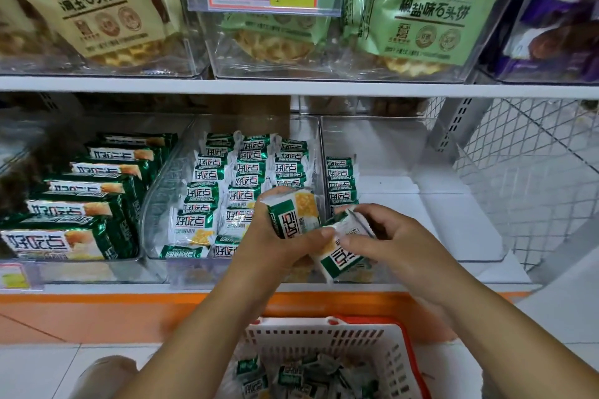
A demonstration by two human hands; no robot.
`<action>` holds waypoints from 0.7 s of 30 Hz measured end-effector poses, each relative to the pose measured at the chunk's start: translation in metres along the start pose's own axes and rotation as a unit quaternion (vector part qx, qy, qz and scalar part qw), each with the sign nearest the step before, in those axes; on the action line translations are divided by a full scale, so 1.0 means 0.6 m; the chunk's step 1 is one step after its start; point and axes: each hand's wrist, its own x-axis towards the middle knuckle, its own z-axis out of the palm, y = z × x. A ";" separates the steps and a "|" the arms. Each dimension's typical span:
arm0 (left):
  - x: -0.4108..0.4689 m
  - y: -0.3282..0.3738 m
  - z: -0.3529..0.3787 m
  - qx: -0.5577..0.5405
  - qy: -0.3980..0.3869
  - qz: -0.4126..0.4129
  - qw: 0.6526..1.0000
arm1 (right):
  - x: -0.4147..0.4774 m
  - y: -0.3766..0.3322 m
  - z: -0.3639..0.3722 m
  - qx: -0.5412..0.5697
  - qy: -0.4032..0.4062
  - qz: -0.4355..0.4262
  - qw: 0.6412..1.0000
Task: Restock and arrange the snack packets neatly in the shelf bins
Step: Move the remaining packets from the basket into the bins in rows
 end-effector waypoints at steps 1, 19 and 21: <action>0.001 0.000 0.003 -0.005 0.001 0.001 1.000 | 0.001 0.004 0.002 0.040 0.009 0.002 0.999; 0.035 0.004 -0.031 0.025 0.077 0.037 0.996 | 0.314 0.100 -0.194 -0.389 0.179 -0.023 0.903; 0.036 0.004 -0.037 0.027 0.083 0.024 0.996 | 0.350 0.114 -0.196 -0.405 0.167 -0.022 0.898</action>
